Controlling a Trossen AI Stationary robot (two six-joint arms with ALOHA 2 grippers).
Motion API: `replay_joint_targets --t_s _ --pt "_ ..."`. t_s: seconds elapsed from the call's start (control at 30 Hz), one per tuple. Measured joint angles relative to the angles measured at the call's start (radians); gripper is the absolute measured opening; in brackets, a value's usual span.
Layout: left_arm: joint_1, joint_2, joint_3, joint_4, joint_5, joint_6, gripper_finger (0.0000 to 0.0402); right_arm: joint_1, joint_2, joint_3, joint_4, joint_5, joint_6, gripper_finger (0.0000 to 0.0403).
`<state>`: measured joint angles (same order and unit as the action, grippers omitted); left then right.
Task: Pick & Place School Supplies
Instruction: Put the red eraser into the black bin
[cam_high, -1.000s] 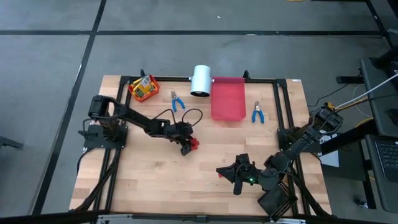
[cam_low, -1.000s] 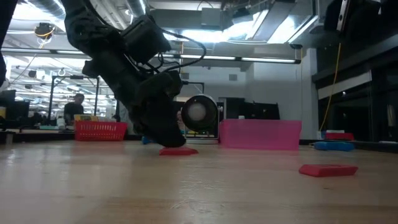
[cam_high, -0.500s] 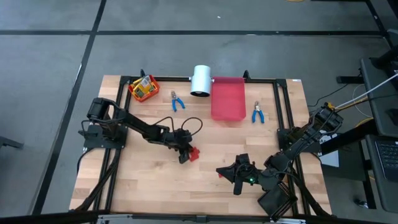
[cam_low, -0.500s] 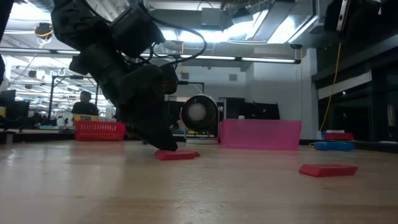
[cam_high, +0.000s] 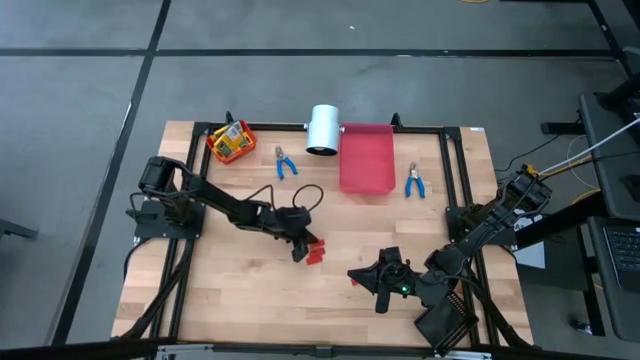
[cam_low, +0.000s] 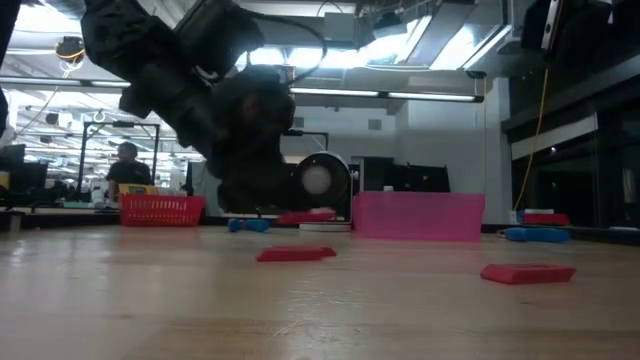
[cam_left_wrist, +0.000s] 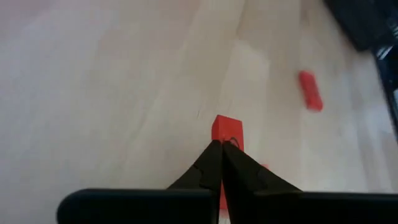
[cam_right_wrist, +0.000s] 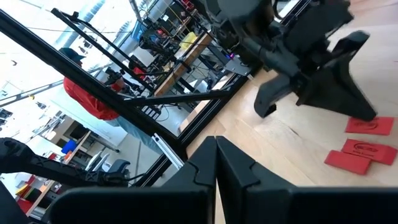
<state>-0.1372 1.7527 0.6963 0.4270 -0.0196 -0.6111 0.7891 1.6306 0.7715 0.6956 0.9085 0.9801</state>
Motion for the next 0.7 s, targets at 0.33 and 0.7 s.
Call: replay_joint_targets --t_s 0.33,0.7 --pt "-0.014 -0.074 0.0 0.041 0.008 -0.002 0.0001 -0.021 0.0 0.0 0.008 0.003 -0.029 0.0006" --pt "0.02 -0.164 0.001 0.124 -0.035 0.003 0.0001 -0.025 -0.018 0.0 -0.066 0.079 -0.013 0.0006"
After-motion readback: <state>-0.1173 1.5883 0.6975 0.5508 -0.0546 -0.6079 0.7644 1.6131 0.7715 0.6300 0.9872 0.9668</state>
